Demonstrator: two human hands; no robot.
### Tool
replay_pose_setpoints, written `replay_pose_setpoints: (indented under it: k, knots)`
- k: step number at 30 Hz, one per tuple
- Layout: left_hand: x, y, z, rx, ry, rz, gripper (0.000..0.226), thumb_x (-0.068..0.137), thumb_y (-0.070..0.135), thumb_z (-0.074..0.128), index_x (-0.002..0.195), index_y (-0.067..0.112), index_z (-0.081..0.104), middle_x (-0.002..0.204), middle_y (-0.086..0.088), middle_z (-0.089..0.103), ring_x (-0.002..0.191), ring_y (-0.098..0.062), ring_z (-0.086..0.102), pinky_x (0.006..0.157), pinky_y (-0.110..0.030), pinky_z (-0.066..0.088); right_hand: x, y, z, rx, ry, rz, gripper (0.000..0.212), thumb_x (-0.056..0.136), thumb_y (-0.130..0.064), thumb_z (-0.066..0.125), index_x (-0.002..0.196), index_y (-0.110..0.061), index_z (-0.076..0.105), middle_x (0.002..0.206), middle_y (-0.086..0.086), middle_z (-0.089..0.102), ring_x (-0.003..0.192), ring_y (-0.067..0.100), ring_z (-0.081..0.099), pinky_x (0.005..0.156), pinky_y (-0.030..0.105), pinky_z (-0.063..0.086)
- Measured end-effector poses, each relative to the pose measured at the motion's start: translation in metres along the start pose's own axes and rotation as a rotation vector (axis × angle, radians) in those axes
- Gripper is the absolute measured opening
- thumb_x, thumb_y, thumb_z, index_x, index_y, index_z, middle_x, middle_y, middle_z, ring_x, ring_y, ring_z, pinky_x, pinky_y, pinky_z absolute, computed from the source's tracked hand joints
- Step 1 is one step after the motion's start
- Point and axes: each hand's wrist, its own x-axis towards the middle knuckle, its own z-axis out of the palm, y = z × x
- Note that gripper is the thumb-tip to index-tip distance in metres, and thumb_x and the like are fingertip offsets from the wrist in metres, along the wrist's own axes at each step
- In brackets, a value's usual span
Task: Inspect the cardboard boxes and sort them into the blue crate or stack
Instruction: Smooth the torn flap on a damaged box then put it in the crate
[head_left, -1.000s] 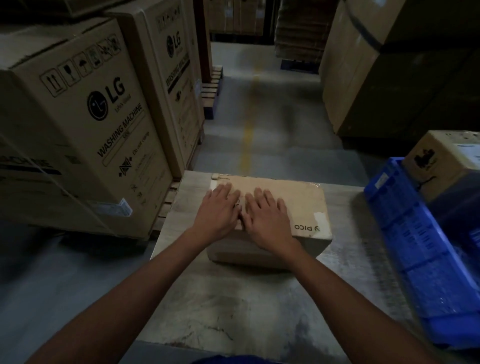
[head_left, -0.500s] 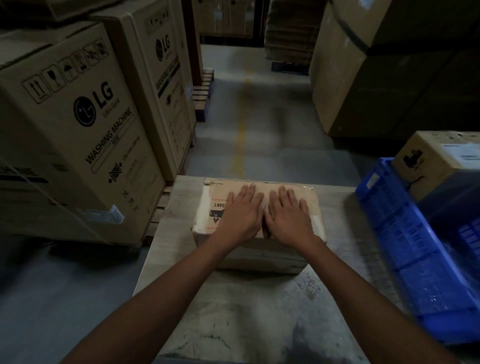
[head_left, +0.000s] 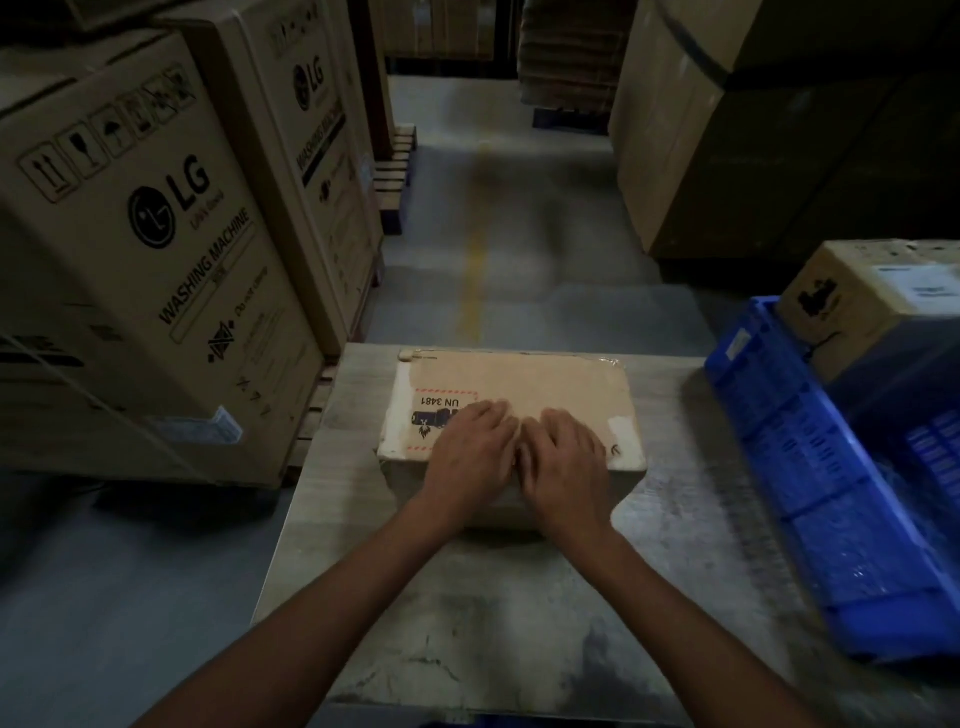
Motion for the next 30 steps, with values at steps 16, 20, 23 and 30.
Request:
replay_pose_setpoints:
  k: [16, 20, 23, 30]
  knots:
    - [0.012, 0.054, 0.031, -0.071, -0.154, 0.039, 0.054, 0.097, 0.035, 0.027, 0.132, 0.013, 0.062, 0.142, -0.013, 0.057, 0.134, -0.034, 0.050, 0.111, -0.051, 0.037, -0.020, 0.048, -0.015, -0.035, 0.061, 0.140, 0.046, 0.100, -0.034, 0.037, 0.122, -0.008, 0.068, 0.133, 0.017, 0.064, 0.128, 0.033, 0.058, 0.109, 0.049, 0.042]
    - [0.017, 0.049, 0.021, -0.077, -0.159, 0.054, 0.039, 0.096, 0.027, 0.047, 0.126, 0.014, 0.067, 0.136, -0.011, 0.062, 0.127, -0.033, 0.055, 0.107, -0.048, 0.040, -0.019, 0.047, -0.018, -0.056, -0.010, 0.120, 0.046, 0.101, -0.036, 0.034, 0.123, -0.010, 0.066, 0.133, 0.015, 0.063, 0.129, 0.033, 0.056, 0.109, 0.048, 0.043]
    - [0.024, 0.046, 0.012, -0.106, -0.174, 0.060, 0.034, 0.094, 0.024, 0.048, 0.116, 0.012, 0.072, 0.121, -0.012, 0.070, 0.114, -0.033, 0.061, 0.095, -0.046, 0.050, -0.008, 0.046, -0.034, -0.107, -0.052, 0.094, 0.036, 0.098, -0.039, 0.036, 0.106, -0.018, 0.064, 0.114, 0.004, 0.064, 0.110, 0.026, 0.059, 0.092, 0.041, 0.044]
    - [0.064, 0.022, 0.011, -0.046, -0.237, -0.052, 0.041, 0.102, 0.026, 0.044, 0.139, 0.012, 0.055, 0.144, -0.013, 0.055, 0.134, -0.028, 0.049, 0.114, -0.045, 0.035, 0.046, 0.046, -0.029, -0.142, -0.206, 0.128, 0.051, 0.103, -0.043, 0.040, 0.148, -0.018, 0.044, 0.158, 0.009, 0.038, 0.145, 0.028, 0.033, 0.114, 0.050, 0.032]
